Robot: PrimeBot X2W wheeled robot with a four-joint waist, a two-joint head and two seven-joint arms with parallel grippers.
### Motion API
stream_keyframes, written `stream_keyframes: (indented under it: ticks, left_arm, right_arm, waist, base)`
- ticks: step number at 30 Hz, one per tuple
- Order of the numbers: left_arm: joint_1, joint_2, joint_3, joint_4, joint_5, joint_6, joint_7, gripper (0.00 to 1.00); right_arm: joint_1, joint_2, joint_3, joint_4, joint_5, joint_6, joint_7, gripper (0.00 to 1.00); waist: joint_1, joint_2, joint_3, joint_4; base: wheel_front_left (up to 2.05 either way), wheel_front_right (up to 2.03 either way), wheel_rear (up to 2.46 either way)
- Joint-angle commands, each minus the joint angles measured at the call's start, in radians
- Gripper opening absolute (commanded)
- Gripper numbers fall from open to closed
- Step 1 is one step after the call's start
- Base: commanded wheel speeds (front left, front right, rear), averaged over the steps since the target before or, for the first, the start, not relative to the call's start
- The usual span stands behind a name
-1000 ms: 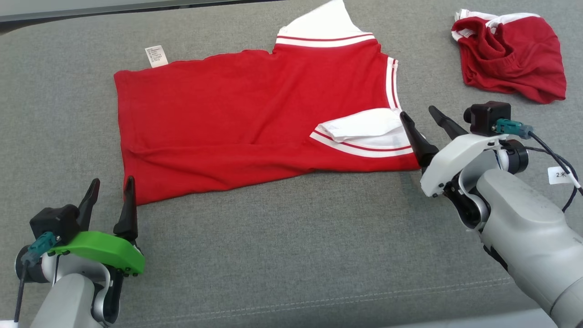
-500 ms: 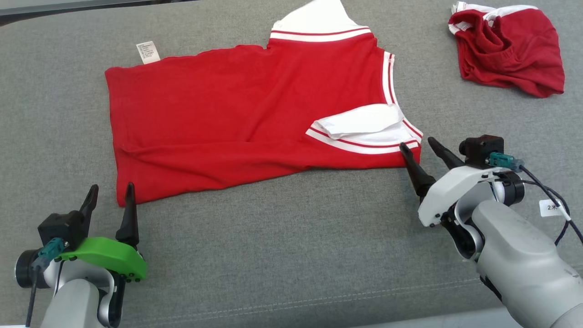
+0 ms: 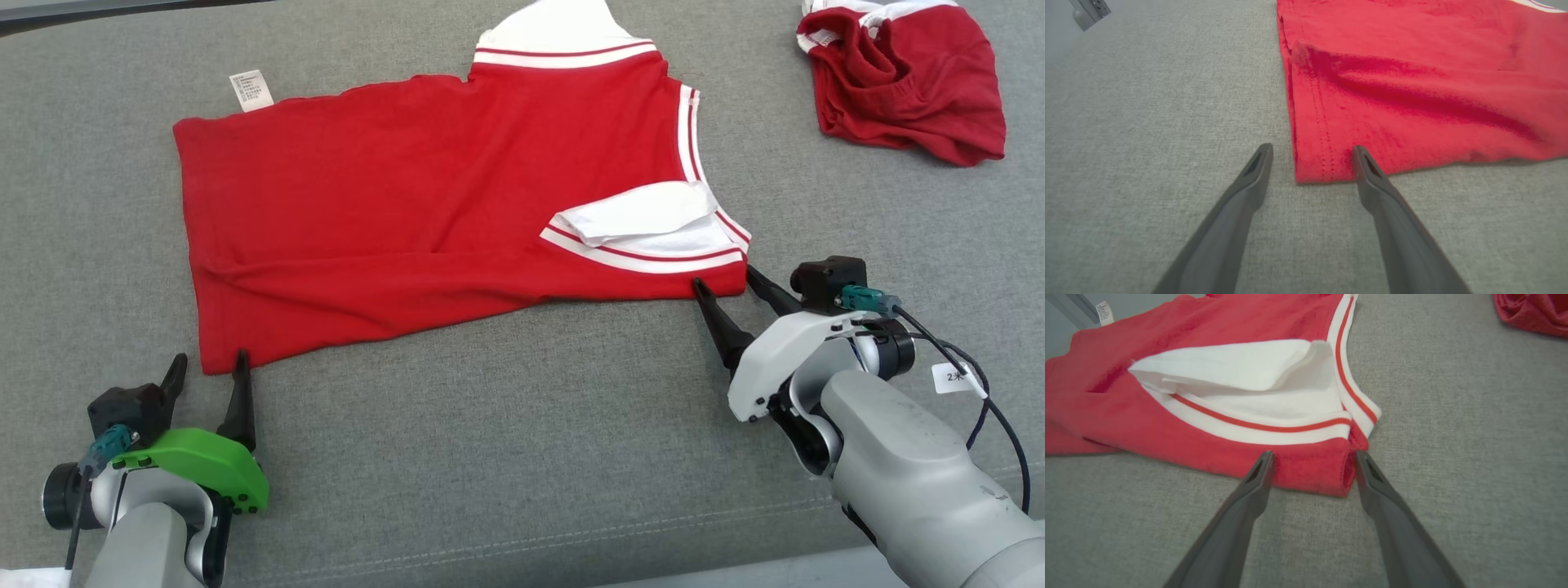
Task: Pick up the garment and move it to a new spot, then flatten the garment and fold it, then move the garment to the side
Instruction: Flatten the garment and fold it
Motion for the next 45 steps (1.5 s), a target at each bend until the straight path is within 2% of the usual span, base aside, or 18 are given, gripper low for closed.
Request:
stream_keyframes:
  ticks: [1, 2, 3, 4, 5, 6, 17, 25, 34, 40, 45]
  left_arm:
    - [-0.013, -0.002, 0.003, 0.014, 0.007, -0.003, -0.004, 1.00]
    - [-0.017, -0.003, 0.005, 0.029, 0.008, -0.006, -0.004, 1.00]
    - [-0.023, -0.006, 0.007, 0.044, 0.006, -0.008, -0.004, 0.93]
    - [-0.029, -0.011, 0.007, 0.055, 0.002, -0.010, -0.003, 0.46]
    - [-0.031, -0.012, 0.007, 0.064, 0.001, -0.014, -0.002, 0.28]
    - [-0.034, -0.013, 0.009, 0.072, 0.000, -0.015, -0.002, 0.00]
    - [0.038, -0.016, 0.001, 0.036, -0.005, -0.024, -0.002, 0.00]
    - [0.133, -0.004, -0.049, -0.026, -0.054, -0.025, -0.002, 0.00]
    - [0.242, 0.031, -0.073, -0.076, -0.109, -0.023, -0.002, 0.00]
    - [0.268, 0.042, -0.070, -0.078, -0.112, -0.007, 0.000, 0.00]
    - [0.269, 0.036, -0.071, -0.063, -0.119, -0.004, 0.000, 0.00]
  right_arm:
    - [-0.003, 0.003, 0.004, 0.005, -0.012, 0.000, 0.002, 1.00]
    - [-0.003, 0.006, 0.007, 0.009, -0.011, 0.000, 0.007, 1.00]
    - [-0.004, 0.008, 0.008, 0.011, -0.010, 0.000, 0.007, 0.96]
    - [-0.005, 0.009, 0.010, 0.014, -0.010, 0.000, 0.008, 0.73]
    - [-0.004, 0.010, 0.012, 0.017, -0.008, 0.000, 0.011, 0.28]
    - [-0.004, 0.009, 0.014, 0.018, -0.006, 0.000, 0.012, 0.00]
    - [0.033, -0.018, 0.013, -0.007, 0.040, 0.000, 0.005, 0.00]
    - [0.122, -0.095, 0.021, -0.096, 0.092, 0.000, 0.042, 0.00]
    - [0.272, -0.186, -0.010, -0.235, 0.128, -0.001, 0.133, 0.00]
    - [0.370, -0.187, -0.039, -0.329, 0.138, -0.001, 0.222, 0.00]
    - [0.408, -0.172, -0.076, -0.349, 0.100, -0.001, 0.261, 0.00]
  waist:
    - [0.0000, -0.0001, 0.001, -0.002]
    - [0.0000, -0.0001, 0.001, -0.003]
    - [0.0000, -0.0001, 0.001, -0.004]
    - [0.0000, -0.0001, 0.001, -0.005]
    - [0.0000, -0.0001, 0.000, -0.005]
    - [0.0000, -0.0001, -0.001, -0.005]
    - [0.0000, -0.0001, -0.060, 0.015]
    - [0.0000, -0.0001, -0.120, 0.028]
    - [0.0000, -0.0001, -0.163, 0.029]
    - [0.0000, -0.0001, -0.175, 0.027]
    - [0.0000, -0.0001, -0.178, 0.021]
  base:
    - [0.00, 0.00, 0.00]
    - [0.00, 0.00, 0.00]
    - [0.00, 0.00, 0.00]
    - [0.00, 0.00, 0.00]
    - [0.00, 0.00, 0.00]
    - [0.00, 0.00, 0.00]
    - [0.00, 0.00, 0.00]
    - [0.00, 0.00, 0.00]
    - [0.00, 0.00, 0.00]
    - [0.00, 0.00, 0.00]
    - [0.00, 0.00, 0.00]
